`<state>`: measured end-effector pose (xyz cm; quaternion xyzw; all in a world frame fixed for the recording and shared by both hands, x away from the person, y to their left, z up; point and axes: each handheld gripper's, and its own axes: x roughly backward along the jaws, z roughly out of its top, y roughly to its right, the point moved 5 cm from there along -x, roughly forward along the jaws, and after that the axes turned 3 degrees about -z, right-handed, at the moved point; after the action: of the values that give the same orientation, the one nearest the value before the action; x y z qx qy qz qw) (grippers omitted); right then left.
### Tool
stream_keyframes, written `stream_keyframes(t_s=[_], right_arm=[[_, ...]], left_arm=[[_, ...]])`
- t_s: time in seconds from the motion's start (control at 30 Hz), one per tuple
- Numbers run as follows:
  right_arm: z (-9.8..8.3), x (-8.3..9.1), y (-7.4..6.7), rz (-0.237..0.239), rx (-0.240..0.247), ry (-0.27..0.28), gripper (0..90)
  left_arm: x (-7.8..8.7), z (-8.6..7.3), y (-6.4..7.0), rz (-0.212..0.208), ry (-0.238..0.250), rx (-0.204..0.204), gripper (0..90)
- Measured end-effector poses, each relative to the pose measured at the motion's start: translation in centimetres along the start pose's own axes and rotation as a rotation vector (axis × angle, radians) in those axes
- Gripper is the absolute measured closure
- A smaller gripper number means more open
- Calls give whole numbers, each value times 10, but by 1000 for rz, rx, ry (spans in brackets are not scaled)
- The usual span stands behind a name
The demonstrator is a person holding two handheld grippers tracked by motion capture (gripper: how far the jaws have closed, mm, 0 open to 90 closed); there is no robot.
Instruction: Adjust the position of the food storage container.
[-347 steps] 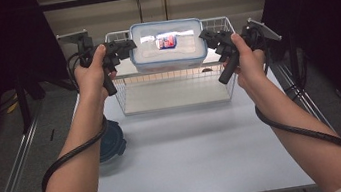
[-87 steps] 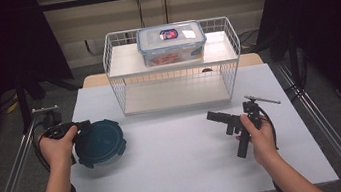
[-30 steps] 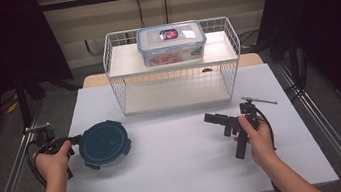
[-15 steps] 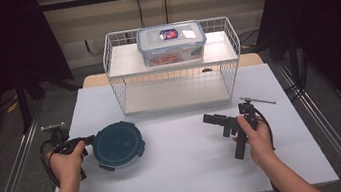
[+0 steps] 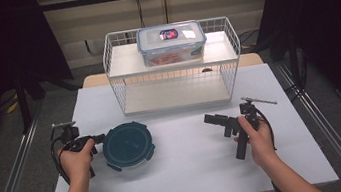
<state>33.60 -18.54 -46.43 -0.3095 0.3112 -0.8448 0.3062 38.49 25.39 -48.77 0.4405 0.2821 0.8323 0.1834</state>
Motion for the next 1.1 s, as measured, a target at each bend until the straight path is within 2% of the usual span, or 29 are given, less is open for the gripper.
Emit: stream_keyframes(t_s=[0.1,0.17,0.2,0.27,0.33,0.5,0.6,0.67,0.73,0.9,0.97,1.1], right_arm=[[-1,0,0,-3,8,-3,169],[-1,-2,-1,1,6,-4,169],[-1,-2,-1,1,6,-4,169],[-1,-4,-1,0,9,-9,169],[-1,-6,-3,2,13,-15,169],[-2,-13,-6,17,20,-31,169],[-2,-16,-7,23,22,-32,169],[-2,-18,-9,28,26,-39,169],[-3,-20,-11,33,24,-45,169],[-4,-23,-14,41,29,-54,169],[-4,-24,-15,42,28,-56,169],[-3,-24,-15,41,30,-50,169]], left_arm=[[3,-2,-6,-13,18,27,900],[6,-4,-8,-25,0,31,900],[6,-6,-9,-29,8,30,900],[8,-8,-8,-29,-10,19,900],[9,-10,-7,-41,4,24,900],[16,-17,-7,-40,-32,8,900],[19,-20,-7,-57,-17,23,900],[22,-22,-7,-53,-29,14,900],[23,-23,-6,-60,-20,24,900],[25,-25,0,-103,-26,29,900],[23,-27,2,-94,-46,24,900],[23,-28,2,-99,-35,30,900]])
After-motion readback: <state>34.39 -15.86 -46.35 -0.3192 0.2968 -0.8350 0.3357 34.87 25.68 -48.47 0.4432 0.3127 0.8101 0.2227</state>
